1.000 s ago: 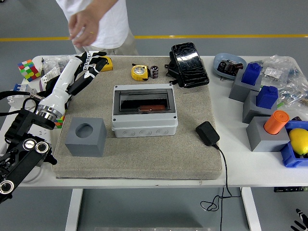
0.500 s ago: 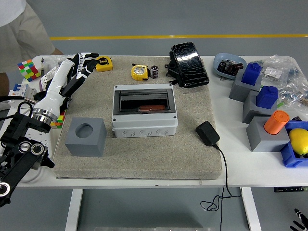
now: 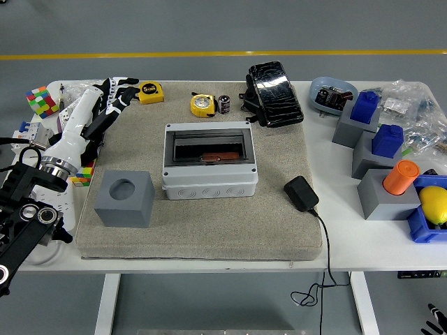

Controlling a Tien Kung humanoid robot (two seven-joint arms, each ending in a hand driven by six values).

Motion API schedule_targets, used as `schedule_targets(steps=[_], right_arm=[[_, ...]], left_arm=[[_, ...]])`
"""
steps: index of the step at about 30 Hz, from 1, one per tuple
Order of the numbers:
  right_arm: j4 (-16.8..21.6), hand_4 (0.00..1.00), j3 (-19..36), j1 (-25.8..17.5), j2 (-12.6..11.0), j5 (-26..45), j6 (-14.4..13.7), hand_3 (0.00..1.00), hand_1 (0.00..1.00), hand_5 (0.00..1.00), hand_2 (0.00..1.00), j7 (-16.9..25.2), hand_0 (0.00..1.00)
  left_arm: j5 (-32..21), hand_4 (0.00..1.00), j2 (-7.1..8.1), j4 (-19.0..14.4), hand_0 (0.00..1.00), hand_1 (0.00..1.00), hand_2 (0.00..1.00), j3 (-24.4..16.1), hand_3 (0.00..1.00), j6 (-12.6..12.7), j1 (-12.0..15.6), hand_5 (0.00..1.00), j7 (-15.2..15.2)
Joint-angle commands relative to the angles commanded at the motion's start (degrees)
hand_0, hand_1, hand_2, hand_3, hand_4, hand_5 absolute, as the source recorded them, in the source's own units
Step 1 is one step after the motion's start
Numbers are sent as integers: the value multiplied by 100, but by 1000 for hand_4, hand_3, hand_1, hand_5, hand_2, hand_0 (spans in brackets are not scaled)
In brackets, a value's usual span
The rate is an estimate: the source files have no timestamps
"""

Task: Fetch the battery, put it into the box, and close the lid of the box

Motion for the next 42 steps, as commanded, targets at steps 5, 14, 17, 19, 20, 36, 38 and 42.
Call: schedule_targets(steps=[5, 14, 17, 19, 20, 36, 38, 42], right_arm=[[4, 950, 55, -16, 10, -30, 3, 553, 634, 517, 628, 19, 624], [-4, 950, 62, -6, -1, -40, 34, 555, 634, 519, 629, 29, 623], [0, 950, 85, 4, -12, -45, 29, 555, 634, 519, 629, 36, 623], [1, 952, 78, 3, -13, -41, 49, 557, 634, 522, 629, 25, 626], [0, 952, 78, 2, -12, -41, 55, 557, 634, 522, 629, 22, 626], [-2, 951, 90, -52, 50, -54, 0, 556, 634, 526, 632, 23, 626], [-3, 951, 94, -65, 66, -54, -17, 555, 635, 527, 631, 21, 626], [-4, 951, 95, -80, 90, -55, -51, 555, 635, 527, 631, 21, 626]], left_arm=[[19, 998, -15, -5, 615, 717, 708, -111, 739, -13, 59, 998, -11], [104, 998, -40, -8, 582, 699, 689, -291, 732, -99, 86, 975, 74], [119, 998, -31, -8, 582, 699, 689, -308, 732, -116, 79, 975, 74], [125, 998, -29, -6, 564, 693, 682, -322, 724, -125, 81, 956, 76], [126, 998, -29, -6, 564, 693, 682, -328, 724, -126, 83, 956, 74], [157, 998, -21, 16, 556, 684, 675, -516, 720, -226, 175, 954, 45], [166, 998, -11, 13, 553, 684, 672, -540, 719, -236, 201, 958, 47], [183, 998, 0, 7, 553, 684, 672, -596, 719, -255, 251, 958, 53]])
